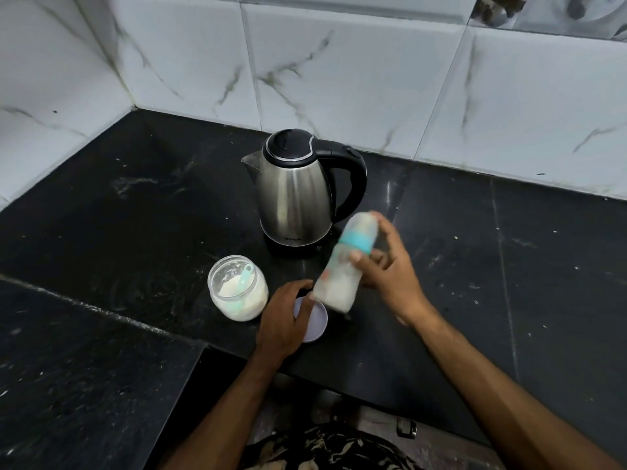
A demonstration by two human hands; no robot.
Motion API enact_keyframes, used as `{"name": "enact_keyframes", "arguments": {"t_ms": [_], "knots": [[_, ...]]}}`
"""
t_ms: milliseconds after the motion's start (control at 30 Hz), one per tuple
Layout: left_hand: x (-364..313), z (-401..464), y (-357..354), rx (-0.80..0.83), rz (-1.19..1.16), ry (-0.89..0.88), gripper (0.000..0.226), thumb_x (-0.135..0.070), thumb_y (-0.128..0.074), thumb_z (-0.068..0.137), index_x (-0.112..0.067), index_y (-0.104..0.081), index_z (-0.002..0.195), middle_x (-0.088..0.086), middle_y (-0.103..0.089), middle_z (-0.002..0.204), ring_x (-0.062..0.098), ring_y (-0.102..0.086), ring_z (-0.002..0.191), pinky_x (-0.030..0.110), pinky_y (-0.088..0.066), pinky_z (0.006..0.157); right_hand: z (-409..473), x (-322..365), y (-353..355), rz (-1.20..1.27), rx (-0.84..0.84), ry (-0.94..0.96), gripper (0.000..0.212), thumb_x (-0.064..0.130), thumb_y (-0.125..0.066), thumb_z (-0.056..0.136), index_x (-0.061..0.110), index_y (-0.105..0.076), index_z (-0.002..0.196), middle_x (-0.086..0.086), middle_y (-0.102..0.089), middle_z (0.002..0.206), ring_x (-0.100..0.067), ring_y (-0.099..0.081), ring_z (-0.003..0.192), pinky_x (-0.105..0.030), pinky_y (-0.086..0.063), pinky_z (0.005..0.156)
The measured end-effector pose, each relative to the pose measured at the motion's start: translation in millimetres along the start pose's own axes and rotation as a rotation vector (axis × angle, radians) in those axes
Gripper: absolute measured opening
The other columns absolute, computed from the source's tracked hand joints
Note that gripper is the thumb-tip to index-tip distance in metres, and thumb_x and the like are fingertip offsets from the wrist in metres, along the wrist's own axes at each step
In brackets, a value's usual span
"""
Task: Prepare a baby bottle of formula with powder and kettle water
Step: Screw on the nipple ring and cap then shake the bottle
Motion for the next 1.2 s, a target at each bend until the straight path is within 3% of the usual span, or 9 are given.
{"name": "enact_keyframes", "arguments": {"t_ms": [67, 133, 300, 400, 500, 667, 867, 1067, 1200], "knots": [[-6, 0, 1, -0.026, -0.006, 0.023, 0.042, -0.047, -0.047, 0.095, -0.015, -0.067, 0.116, -0.008, -0.066, 0.113, 0.006, -0.058, 0.105, 0.011, -0.039, 0.094, 10, 7, 14, 0.154, -0.195, 0.044, 0.067, 0.016, -0.065, 0.085, 0.027, -0.033, 0.143, 0.006, -0.076, 0.091, -0.017, -0.073, 0.085, -0.044, -0.061, 0.072], [-7, 0, 2, -0.019, -0.006, 0.018, 0.042, -0.047, -0.047, 0.095, -0.016, -0.067, 0.116, -0.01, -0.065, 0.113, 0.006, -0.059, 0.105, 0.012, -0.039, 0.094, 11, 3, 17, 0.207, -0.231, 0.047, 0.072, 0.02, -0.068, 0.085, 0.028, -0.031, 0.145, 0.008, -0.075, 0.092, -0.018, -0.072, 0.088, -0.046, -0.061, 0.074], [3, 1, 0, 0.026, -0.007, 0.02, 0.033, -0.031, -0.066, 0.091, -0.013, -0.066, 0.118, -0.002, -0.067, 0.116, 0.014, -0.062, 0.106, 0.028, -0.046, 0.094, -11, -18, -6, -0.088, 0.144, -0.095, 0.077, 0.017, -0.075, 0.079, 0.033, -0.034, 0.142, -0.012, -0.073, 0.108, -0.027, -0.072, 0.098, -0.036, -0.06, 0.074], [-2, 0, 2, -0.012, -0.006, 0.022, 0.042, -0.046, -0.049, 0.095, -0.015, -0.067, 0.117, -0.005, -0.067, 0.115, 0.01, -0.061, 0.107, 0.026, -0.046, 0.095, 4, -5, 12, 0.093, -0.097, -0.015, 0.074, 0.019, -0.069, 0.079, 0.029, -0.035, 0.144, -0.001, -0.075, 0.099, -0.023, -0.072, 0.092, -0.045, -0.061, 0.073], [-6, 0, 1, -0.019, -0.006, 0.031, 0.045, -0.049, -0.045, 0.095, -0.016, -0.067, 0.117, -0.007, -0.067, 0.115, 0.009, -0.06, 0.108, 0.019, -0.043, 0.095, 12, -2, 24, 0.286, -0.267, 0.027, 0.071, 0.024, -0.067, 0.081, 0.028, -0.035, 0.144, 0.005, -0.075, 0.094, -0.021, -0.071, 0.091, -0.043, -0.061, 0.072], [2, 1, -3, 0.106, -0.06, -0.024, 0.032, -0.031, -0.068, 0.087, -0.018, -0.063, 0.116, -0.003, -0.066, 0.118, 0.016, -0.063, 0.106, 0.036, -0.049, 0.095, -13, -20, -12, -0.085, 0.15, -0.065, 0.071, 0.017, -0.071, 0.078, 0.038, -0.037, 0.136, -0.014, -0.071, 0.109, -0.026, -0.072, 0.096, -0.035, -0.059, 0.073], [-5, 0, 1, -0.019, -0.014, 0.03, 0.042, -0.047, -0.047, 0.095, -0.016, -0.067, 0.115, -0.01, -0.066, 0.114, 0.004, -0.059, 0.106, 0.021, -0.044, 0.095, 11, -2, 22, 0.285, -0.267, 0.029, 0.073, 0.024, -0.071, 0.082, 0.029, -0.034, 0.145, 0.0, -0.075, 0.095, -0.023, -0.072, 0.091, -0.038, -0.06, 0.065], [3, 1, -1, 0.034, -0.037, 0.018, 0.037, -0.038, -0.057, 0.093, -0.013, -0.065, 0.12, -0.001, -0.067, 0.117, 0.015, -0.062, 0.107, 0.029, -0.047, 0.094, -10, -11, -7, -0.057, 0.136, -0.051, 0.07, 0.016, -0.072, 0.078, 0.038, -0.039, 0.135, -0.012, -0.072, 0.106, -0.025, -0.072, 0.094, -0.034, -0.059, 0.071], [-2, 0, 0, -0.007, -0.018, 0.04, 0.043, -0.047, -0.047, 0.095, -0.017, -0.067, 0.117, -0.007, -0.067, 0.115, 0.008, -0.06, 0.108, 0.028, -0.047, 0.096, 12, 12, 20, 0.208, -0.208, 0.054, 0.063, 0.02, -0.071, 0.083, 0.033, -0.039, 0.136, 0.002, -0.075, 0.092, -0.022, -0.071, 0.087, -0.039, -0.061, 0.066]]}}
Point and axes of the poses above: each hand's wrist, its own z-axis towards the middle knuckle, its own y-axis out of the back of the hand, x = y × z, the point moved 5 cm from there along z, towards the middle knuckle
